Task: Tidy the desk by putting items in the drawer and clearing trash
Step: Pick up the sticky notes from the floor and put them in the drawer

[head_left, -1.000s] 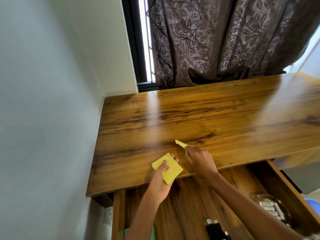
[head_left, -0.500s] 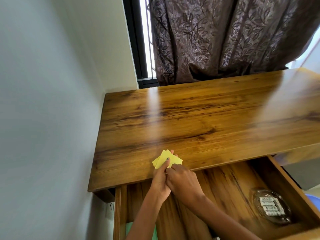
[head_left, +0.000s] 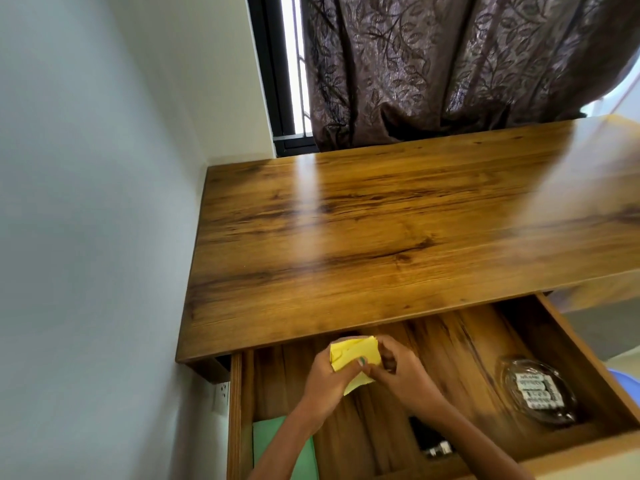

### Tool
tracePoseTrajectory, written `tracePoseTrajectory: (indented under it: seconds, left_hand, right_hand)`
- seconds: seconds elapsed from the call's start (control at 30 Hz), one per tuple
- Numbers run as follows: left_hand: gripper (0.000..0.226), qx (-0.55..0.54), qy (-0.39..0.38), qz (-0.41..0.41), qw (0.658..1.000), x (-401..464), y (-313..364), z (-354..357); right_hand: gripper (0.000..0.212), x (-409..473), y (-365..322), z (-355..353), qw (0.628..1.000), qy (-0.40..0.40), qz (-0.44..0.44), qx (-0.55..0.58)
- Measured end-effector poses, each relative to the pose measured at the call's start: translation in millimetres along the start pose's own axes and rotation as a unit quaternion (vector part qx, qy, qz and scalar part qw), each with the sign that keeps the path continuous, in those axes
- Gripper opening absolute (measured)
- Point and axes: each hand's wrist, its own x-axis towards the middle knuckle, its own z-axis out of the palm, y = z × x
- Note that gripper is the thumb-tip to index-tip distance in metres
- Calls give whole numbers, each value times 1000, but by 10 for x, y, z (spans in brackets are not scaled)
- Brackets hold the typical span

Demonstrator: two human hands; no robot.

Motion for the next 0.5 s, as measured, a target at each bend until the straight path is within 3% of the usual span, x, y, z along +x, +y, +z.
tracePoseTrajectory:
  seconds: [0.1, 0.27, 0.43, 0.5]
  left_hand:
    - [40, 37, 77, 46, 995, -43, -185, 66]
    - [56, 43, 171, -19, 984, -29, -383, 193]
    - [11, -8, 183, -73, 980, -46, -467, 289]
    - [12, -13, 189, -64, 980, -61, -483, 323]
  right_hand:
    - [25, -21, 232, 124, 997, 45, 19, -53]
    - [30, 0, 522, 312, 991, 43, 90, -88]
    - [40, 23, 519, 434, 996, 2, 81, -31]
    - [36, 14, 471, 467, 997, -3, 73, -10]
